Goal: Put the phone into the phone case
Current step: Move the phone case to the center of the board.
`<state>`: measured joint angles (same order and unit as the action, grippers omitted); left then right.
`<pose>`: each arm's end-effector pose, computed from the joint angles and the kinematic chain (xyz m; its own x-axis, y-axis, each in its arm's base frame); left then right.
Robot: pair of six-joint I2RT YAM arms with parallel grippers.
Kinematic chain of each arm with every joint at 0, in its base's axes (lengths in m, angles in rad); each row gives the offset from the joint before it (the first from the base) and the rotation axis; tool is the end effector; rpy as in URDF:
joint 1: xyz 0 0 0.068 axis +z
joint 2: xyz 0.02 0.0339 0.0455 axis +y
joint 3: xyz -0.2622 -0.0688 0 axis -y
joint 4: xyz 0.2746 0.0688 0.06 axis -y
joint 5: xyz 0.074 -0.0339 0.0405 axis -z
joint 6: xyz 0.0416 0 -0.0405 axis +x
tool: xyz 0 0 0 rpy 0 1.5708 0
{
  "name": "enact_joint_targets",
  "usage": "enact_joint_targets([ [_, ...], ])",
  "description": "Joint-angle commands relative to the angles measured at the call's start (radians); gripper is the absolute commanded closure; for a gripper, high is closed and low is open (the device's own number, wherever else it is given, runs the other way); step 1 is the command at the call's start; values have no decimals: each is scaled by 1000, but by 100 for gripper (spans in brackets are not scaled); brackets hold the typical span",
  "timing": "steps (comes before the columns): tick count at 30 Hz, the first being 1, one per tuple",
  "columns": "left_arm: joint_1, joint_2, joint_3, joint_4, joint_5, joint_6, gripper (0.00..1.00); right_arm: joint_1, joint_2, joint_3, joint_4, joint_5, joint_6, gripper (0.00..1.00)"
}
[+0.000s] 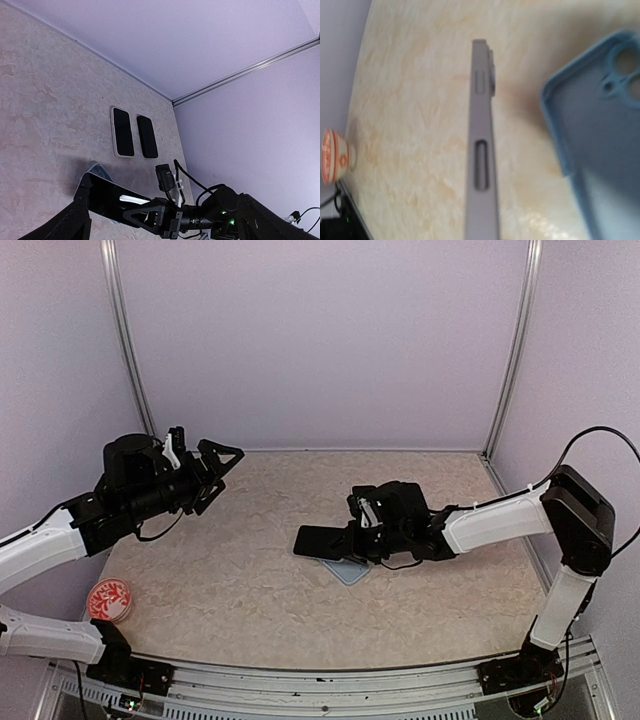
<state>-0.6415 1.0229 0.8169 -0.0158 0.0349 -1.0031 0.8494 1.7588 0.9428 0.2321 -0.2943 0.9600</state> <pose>0.2212 -0.1671 0.3145 -0.6220 -0.5872 -0.5180 0.1876 0.5306 -0.8266 0.2523 0.3052 0.1494 -0.9284 0.1315 -0.3475 -0.2055 0.5974 0.7752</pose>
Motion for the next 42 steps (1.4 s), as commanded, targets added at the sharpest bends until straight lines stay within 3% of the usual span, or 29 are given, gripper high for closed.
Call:
enact_joint_targets([
  [1, 1, -19, 3, 8, 43, 7, 1, 36, 41, 56, 29, -86, -34, 100],
  [7, 4, -7, -20, 8, 12, 20, 1, 45, 26, 66, 29, -94, -66, 100],
  [19, 3, 73, -93, 83, 24, -3, 1, -10, -118, -38, -82, 132, -73, 100],
  [28, 0, 154, -142, 183, 13, 8, 1, -13, -85, -64, -95, 194, -108, 100],
  [42, 2, 200, -225, 279, 12, 69, 1, 16, 29, -52, 15, -79, -146, 100],
])
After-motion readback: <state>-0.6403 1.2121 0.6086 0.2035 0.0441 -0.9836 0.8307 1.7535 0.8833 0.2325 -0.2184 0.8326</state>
